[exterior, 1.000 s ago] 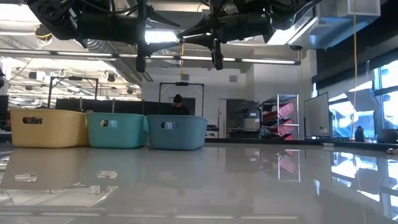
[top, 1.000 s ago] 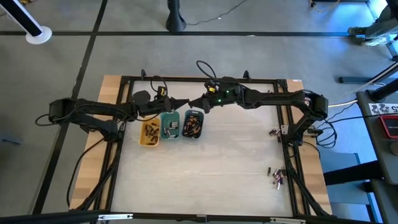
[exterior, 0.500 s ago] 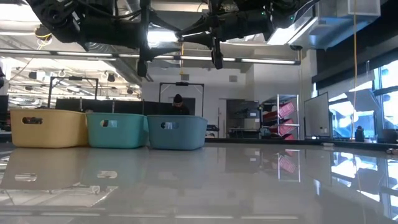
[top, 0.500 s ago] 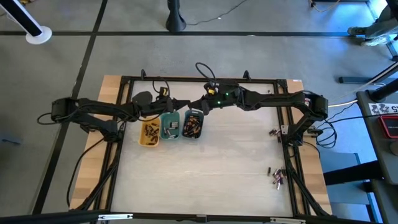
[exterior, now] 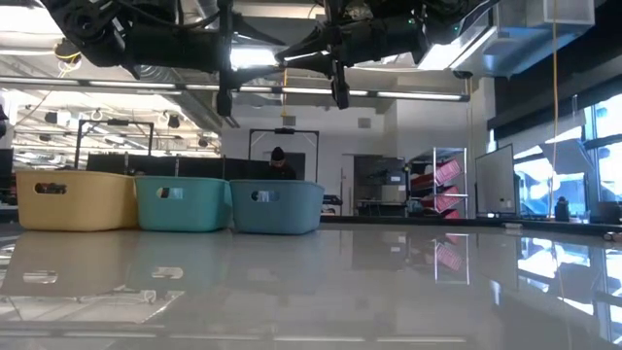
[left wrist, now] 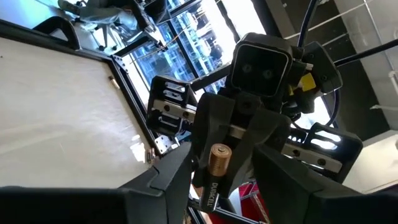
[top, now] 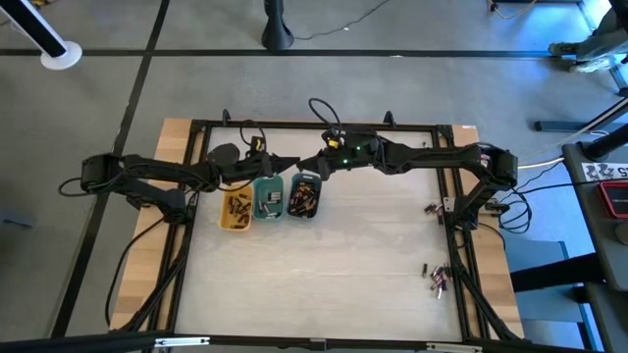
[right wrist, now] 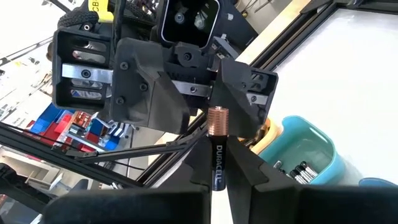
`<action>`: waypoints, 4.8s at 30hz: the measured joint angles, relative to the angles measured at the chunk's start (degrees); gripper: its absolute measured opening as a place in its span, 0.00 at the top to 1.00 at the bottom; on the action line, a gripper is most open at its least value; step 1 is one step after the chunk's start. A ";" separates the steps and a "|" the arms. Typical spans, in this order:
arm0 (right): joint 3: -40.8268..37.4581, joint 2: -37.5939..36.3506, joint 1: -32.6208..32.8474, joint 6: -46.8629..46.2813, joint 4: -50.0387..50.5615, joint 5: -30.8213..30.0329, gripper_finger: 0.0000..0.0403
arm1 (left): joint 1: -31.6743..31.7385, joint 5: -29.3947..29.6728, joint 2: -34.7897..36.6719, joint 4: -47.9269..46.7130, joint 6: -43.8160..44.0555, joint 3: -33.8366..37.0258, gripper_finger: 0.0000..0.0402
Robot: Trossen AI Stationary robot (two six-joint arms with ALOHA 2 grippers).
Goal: Sort batteries
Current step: Put the small black battery into the yellow bin
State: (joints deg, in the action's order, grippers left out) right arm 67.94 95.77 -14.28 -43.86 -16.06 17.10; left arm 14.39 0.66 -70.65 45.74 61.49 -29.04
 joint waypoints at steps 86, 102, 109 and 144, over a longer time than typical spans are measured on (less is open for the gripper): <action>0.00 -4.26 -10.98 11.37 14.37 4.71 0.47 | -8.31 13.06 26.73 -91.52 1.20 0.02 0.82; 0.00 -4.26 -12.02 10.77 17.23 7.11 0.47 | -7.32 13.08 28.15 -82.72 -8.29 0.06 0.61; 0.00 -4.26 -17.17 6.19 23.46 14.80 0.47 | -7.11 13.11 31.71 -65.97 -17.23 0.07 0.61; 12.13 14.95 -49.51 40.13 83.94 -26.60 0.54 | -2.22 10.25 28.48 -49.27 -20.98 0.04 0.60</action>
State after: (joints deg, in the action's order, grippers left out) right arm 80.08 110.72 -63.79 -3.73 67.88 -9.50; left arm 12.17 10.92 -42.17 -3.53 40.52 -28.99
